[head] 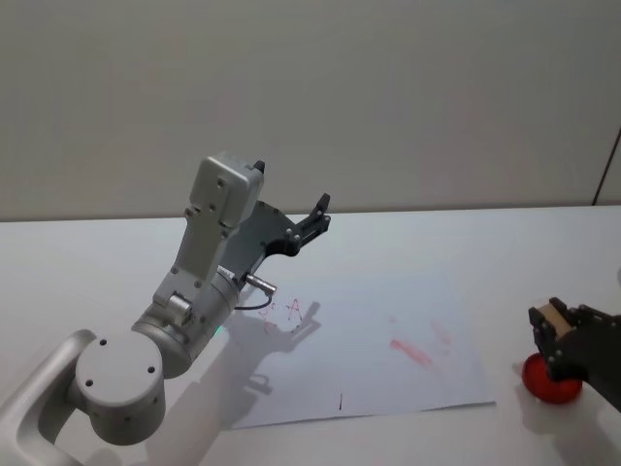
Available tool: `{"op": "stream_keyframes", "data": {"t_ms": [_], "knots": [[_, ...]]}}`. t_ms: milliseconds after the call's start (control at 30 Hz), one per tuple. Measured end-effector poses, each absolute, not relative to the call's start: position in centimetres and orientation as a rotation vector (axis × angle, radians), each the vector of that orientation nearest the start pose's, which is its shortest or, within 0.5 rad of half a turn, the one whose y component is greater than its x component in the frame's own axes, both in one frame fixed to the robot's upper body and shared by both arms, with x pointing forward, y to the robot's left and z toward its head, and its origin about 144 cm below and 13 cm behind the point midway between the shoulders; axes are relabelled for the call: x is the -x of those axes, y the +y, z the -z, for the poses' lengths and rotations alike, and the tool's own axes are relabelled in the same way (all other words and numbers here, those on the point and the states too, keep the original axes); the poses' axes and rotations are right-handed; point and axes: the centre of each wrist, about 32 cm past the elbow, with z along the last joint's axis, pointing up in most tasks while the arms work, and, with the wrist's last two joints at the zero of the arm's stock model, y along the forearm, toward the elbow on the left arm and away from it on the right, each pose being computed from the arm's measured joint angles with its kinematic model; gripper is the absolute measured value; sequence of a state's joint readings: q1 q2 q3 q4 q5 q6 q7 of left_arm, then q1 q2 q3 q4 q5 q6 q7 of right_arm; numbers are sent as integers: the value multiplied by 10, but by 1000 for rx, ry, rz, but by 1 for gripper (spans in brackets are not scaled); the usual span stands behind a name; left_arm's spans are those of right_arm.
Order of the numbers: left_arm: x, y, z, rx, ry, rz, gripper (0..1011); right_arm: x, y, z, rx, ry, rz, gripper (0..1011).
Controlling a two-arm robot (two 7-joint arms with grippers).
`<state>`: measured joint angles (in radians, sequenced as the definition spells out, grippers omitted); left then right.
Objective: Use the one hand to pick up the stamp and affix it onto the A4 paper.
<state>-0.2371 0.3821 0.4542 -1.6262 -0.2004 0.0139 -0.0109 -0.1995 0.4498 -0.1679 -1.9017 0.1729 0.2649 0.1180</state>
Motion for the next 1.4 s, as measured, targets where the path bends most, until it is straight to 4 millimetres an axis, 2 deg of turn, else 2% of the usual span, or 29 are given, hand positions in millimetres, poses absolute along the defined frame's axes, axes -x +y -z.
{"op": "stream_keyframes", "data": {"t_ms": [667, 1400], "knots": [[-492, 198, -1204, -61, -268, -1124, 1001, -383, -275, -1168, 419, 11, 1219, 219], [-492, 198, -1204, -61, -268, -1124, 1001, -408, -269, -1153, 444, 16, 1166, 219]]}}
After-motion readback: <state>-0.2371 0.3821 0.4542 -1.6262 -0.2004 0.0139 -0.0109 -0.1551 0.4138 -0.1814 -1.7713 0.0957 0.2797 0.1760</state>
